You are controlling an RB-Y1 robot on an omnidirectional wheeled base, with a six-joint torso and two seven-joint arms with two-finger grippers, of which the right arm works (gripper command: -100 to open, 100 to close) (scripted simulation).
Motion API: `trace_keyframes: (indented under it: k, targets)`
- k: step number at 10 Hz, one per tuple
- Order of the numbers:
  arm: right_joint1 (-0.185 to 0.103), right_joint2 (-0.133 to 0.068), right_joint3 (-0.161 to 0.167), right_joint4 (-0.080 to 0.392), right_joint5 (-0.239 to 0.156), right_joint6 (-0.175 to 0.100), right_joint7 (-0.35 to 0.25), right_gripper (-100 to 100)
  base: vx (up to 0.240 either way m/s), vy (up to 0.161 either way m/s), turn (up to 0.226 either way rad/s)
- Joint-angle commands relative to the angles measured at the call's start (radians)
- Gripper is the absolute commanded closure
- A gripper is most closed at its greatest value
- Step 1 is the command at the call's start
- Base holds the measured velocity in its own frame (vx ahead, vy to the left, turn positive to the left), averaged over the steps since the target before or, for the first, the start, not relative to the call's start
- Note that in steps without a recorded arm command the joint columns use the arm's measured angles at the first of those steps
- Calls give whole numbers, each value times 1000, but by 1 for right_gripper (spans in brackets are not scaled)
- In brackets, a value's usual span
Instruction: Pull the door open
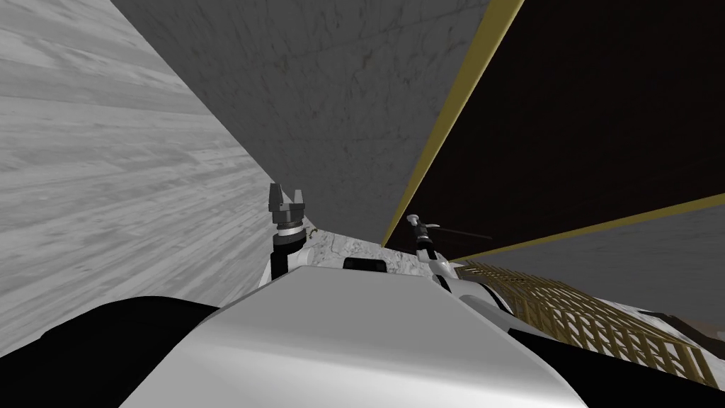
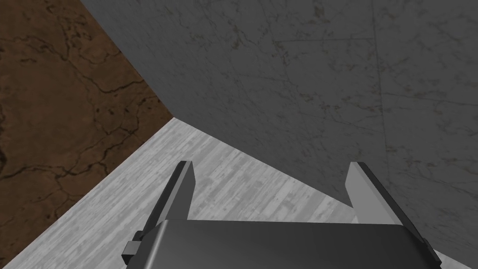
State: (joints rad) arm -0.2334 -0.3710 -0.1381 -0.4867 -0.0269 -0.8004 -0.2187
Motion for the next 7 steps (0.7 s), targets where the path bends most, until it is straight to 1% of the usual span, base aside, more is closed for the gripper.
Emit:
trace_keyframes:
  k: [1, 4, 5, 7]
  targets:
    - [1, 0, 1, 1, 1, -1, 2, 100, -22, -2, 9]
    - [1, 0, 1, 1, 1, -1, 2, 100, -7, -1, 2]
    - [7, -8, 16, 1, 10, -10, -18, 100, -99, -66, 92]
    - [12, -17, 29, 0, 19, -20, -35, 100, -211, -56, 109]
